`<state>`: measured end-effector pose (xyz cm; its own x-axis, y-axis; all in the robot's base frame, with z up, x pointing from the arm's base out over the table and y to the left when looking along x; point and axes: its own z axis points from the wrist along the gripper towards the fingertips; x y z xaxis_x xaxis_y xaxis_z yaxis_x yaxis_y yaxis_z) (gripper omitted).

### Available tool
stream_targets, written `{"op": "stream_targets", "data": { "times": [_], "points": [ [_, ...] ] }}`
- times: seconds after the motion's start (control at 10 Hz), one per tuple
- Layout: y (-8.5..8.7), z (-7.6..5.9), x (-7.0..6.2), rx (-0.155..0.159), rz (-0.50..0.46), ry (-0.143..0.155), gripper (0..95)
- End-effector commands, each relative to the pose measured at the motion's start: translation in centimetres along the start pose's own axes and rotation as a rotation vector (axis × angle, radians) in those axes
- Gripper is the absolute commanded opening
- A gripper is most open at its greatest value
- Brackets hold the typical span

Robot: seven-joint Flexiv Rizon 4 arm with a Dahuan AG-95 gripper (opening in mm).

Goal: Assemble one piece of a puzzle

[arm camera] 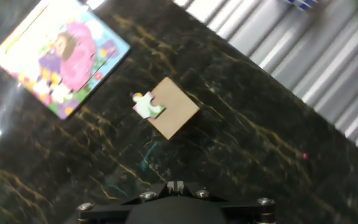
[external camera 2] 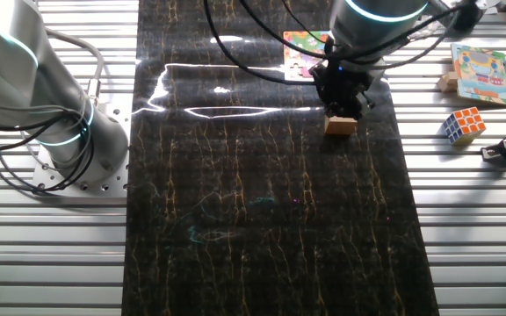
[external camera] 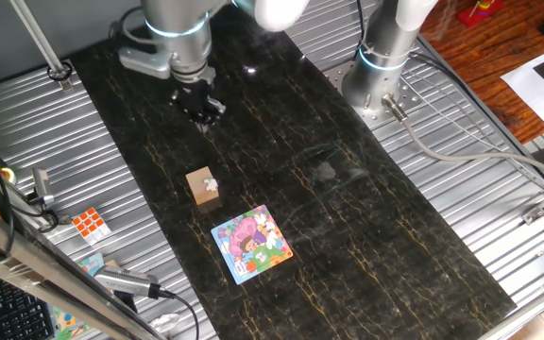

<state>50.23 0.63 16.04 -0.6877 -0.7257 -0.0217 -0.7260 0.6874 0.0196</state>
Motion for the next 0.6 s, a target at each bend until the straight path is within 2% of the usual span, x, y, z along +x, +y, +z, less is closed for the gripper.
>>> {"op": "stream_targets", "data": {
  "times": [0.1, 0.3, 0.4, 0.5, 0.6],
  "points": [
    [0.0, 0.7, -0.2, 0.014, -0.130, 0.017, 0.0],
    [0.0, 0.9, -0.2, 0.015, -0.181, 0.016, 0.0],
    [0.0, 1.4, -0.3, 0.014, -0.194, 0.006, 0.0],
    [0.1, 2.2, -0.4, 0.006, -0.227, -0.026, 0.0],
    [0.1, 2.5, -0.5, 0.007, -0.242, -0.021, 0.0]
  ]
}}
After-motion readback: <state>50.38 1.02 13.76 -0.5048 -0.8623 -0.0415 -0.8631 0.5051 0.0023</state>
